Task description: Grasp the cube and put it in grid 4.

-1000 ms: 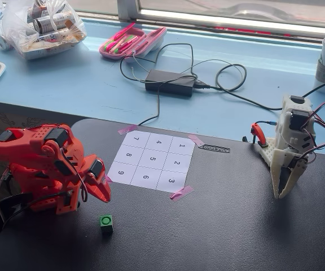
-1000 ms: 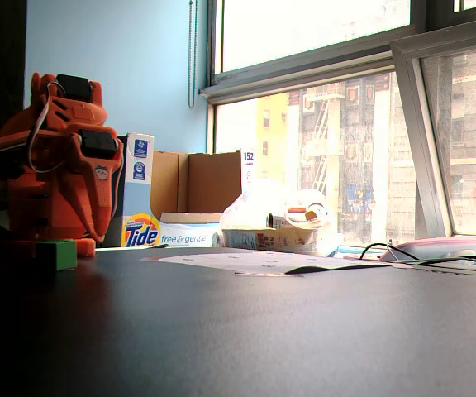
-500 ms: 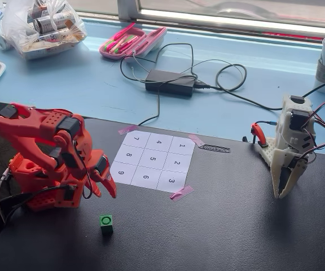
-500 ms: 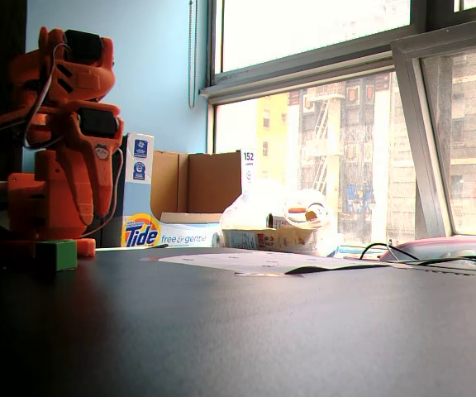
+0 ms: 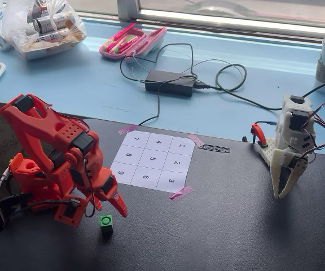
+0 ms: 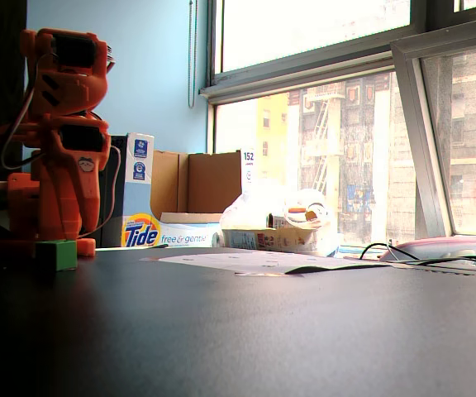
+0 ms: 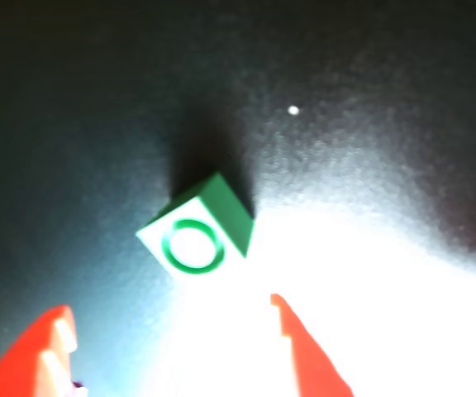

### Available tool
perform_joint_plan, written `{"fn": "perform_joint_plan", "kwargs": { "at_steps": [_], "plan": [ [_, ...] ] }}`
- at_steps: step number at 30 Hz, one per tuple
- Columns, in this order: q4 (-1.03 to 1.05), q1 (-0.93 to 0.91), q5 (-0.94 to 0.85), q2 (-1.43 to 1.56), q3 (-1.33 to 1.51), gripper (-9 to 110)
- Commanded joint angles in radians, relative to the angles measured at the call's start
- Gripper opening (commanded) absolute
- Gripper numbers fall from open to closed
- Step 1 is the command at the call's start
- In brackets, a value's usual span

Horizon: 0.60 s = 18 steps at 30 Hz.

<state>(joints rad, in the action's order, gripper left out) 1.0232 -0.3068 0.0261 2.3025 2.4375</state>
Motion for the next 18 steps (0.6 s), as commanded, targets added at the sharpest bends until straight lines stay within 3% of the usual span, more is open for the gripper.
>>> {"fn": "perform_joint_plan", "kwargs": {
  "at_steps": [1, 18],
  "plan": [
    [0.008, -0.017, -0.018, -0.018, -0.063, 38],
    [0.135, -0.141, -0.158, -0.216, -0.196, 39]
  ]
}}
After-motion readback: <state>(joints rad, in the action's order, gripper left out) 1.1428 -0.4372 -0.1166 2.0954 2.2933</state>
